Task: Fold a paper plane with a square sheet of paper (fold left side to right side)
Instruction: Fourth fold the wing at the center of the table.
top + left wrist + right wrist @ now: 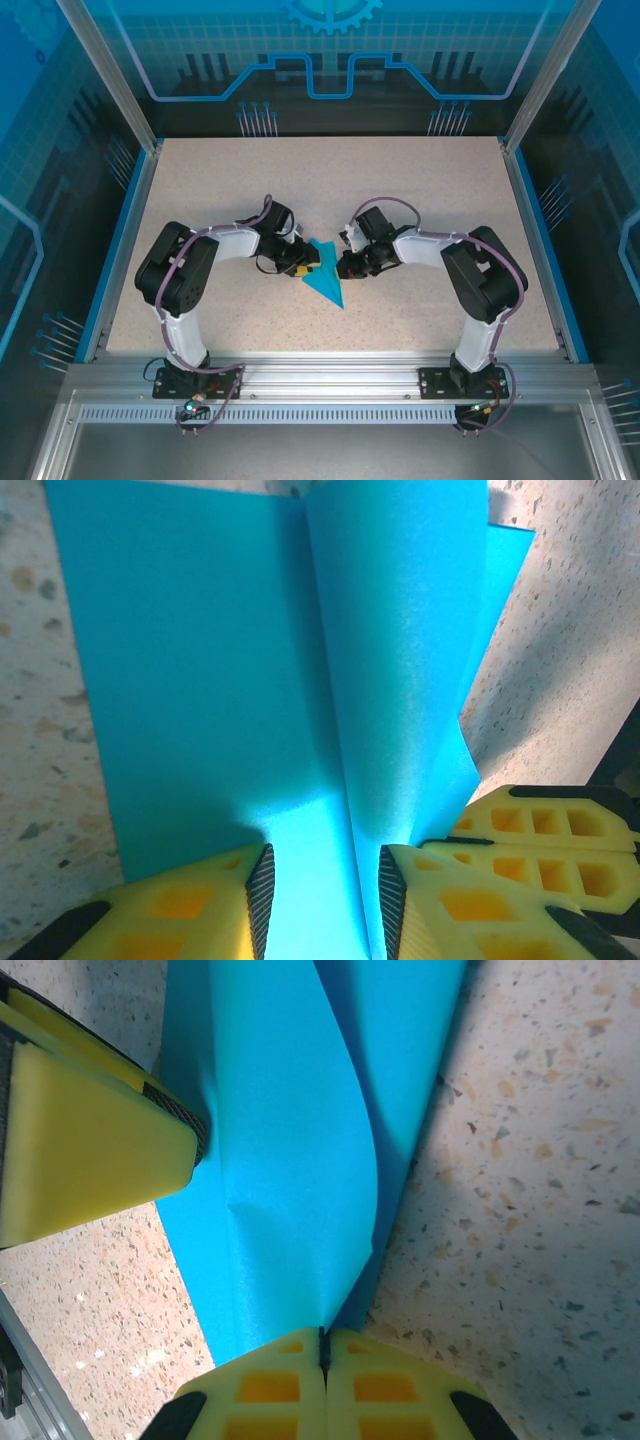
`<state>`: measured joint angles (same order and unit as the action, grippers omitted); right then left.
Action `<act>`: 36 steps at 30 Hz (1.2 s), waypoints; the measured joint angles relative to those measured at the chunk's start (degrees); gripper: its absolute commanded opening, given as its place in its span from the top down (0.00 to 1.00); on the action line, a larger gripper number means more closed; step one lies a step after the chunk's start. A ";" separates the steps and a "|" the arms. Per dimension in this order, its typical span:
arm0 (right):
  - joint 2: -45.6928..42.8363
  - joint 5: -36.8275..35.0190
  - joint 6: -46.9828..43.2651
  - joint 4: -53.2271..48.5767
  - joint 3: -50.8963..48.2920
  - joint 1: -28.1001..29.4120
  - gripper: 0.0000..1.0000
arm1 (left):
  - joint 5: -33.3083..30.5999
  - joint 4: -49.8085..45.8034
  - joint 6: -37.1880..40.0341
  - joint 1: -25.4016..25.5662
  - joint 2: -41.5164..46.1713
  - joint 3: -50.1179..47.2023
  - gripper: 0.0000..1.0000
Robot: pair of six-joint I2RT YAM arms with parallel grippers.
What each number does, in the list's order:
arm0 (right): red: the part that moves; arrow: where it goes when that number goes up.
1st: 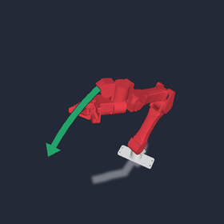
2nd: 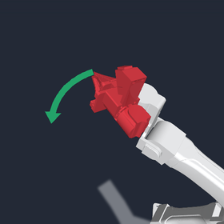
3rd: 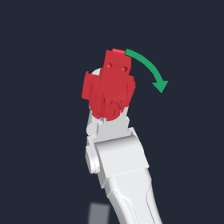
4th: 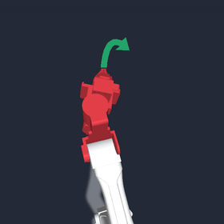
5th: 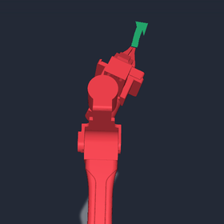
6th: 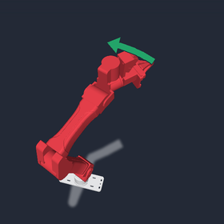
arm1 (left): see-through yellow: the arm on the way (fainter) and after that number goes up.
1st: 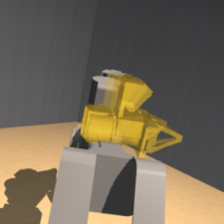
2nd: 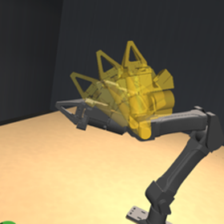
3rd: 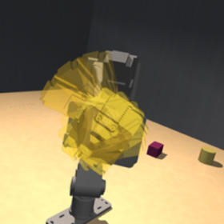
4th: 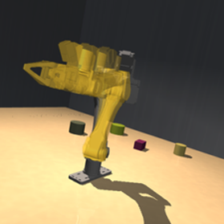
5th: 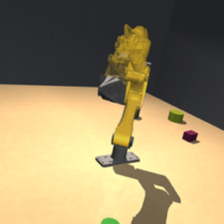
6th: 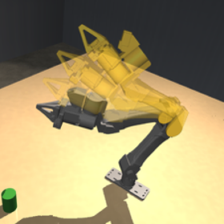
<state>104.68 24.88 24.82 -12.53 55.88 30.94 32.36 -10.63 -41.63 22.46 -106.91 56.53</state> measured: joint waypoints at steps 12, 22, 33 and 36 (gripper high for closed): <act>0.70 0.00 0.00 0.07 0.61 0.02 1.00 | 0.00 -0.22 0.02 0.00 0.00 0.13 0.64; 0.72 -0.02 -0.44 -0.48 1.33 0.04 1.00 | -0.15 -0.87 0.04 0.00 0.00 0.33 0.63; 2.73 -0.07 -0.83 -1.31 2.25 0.42 1.00 | -0.17 -0.92 0.15 0.00 0.00 0.33 0.64; 3.15 -0.26 -0.87 -2.21 2.97 0.52 1.00 | -0.20 -0.98 0.20 0.00 0.02 0.33 0.63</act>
<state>107.83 24.62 23.94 -14.74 58.85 31.46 32.16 -11.62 -41.43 22.46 -106.89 56.86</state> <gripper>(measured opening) 0.044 0.365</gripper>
